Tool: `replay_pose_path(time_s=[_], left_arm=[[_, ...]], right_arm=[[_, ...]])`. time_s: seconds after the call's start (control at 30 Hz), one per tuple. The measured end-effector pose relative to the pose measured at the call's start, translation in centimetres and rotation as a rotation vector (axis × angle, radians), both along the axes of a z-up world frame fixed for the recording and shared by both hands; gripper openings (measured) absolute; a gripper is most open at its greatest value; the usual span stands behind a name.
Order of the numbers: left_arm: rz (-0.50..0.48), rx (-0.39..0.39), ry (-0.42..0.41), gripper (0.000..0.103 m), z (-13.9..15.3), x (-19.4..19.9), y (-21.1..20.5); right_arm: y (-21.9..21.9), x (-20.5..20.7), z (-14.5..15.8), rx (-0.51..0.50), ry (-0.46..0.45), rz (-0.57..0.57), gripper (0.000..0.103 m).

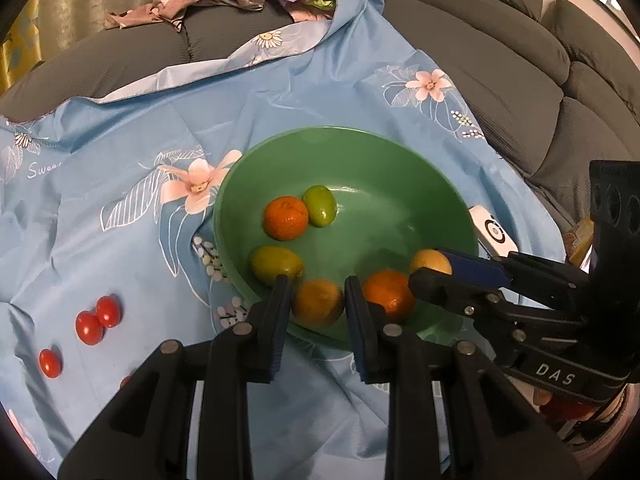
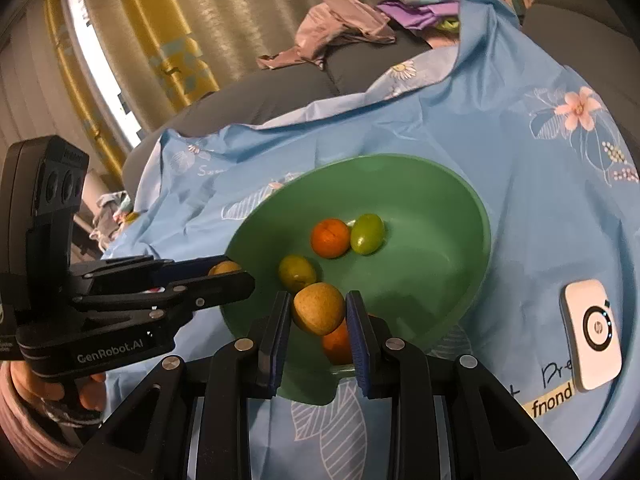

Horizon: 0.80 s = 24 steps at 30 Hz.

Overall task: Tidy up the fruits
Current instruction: 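Open both tools to drop the small yellow fruits into the bowl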

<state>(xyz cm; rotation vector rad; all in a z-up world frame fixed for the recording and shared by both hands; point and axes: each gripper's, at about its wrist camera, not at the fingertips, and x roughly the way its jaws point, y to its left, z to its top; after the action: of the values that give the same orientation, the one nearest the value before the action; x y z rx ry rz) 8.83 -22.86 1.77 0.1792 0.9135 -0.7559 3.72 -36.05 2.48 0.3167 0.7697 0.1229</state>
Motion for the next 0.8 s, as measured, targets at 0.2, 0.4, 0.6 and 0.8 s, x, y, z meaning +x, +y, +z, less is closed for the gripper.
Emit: replay_pose_path(time_s=[0.2,0.4,0.6,0.8], left_arm=[[0.027,-0.022,-0.010,0.064,0.7,-0.3,1.1],[0.102,-0.018,-0.041,0.075,1.3,-2.2,5.4],[0.247,0.032,0.015,0.078,-0.8,-4.7,12.6],[0.404,0.039,0.078,0.078,-2.1,-7.4,19.6]], right_arm=[[-0.6,-0.2,0.1,0.005,0.019,-0.039,0.031],[-1.6,-1.6,1.0,0.019,0.006,-0.089,0.035],[-0.9,-2.6,1.9,0.040,-0.007,-0.083,0.035],[2.0,-3.0,2.5,0.026,-0.011,-0.002,0.035]])
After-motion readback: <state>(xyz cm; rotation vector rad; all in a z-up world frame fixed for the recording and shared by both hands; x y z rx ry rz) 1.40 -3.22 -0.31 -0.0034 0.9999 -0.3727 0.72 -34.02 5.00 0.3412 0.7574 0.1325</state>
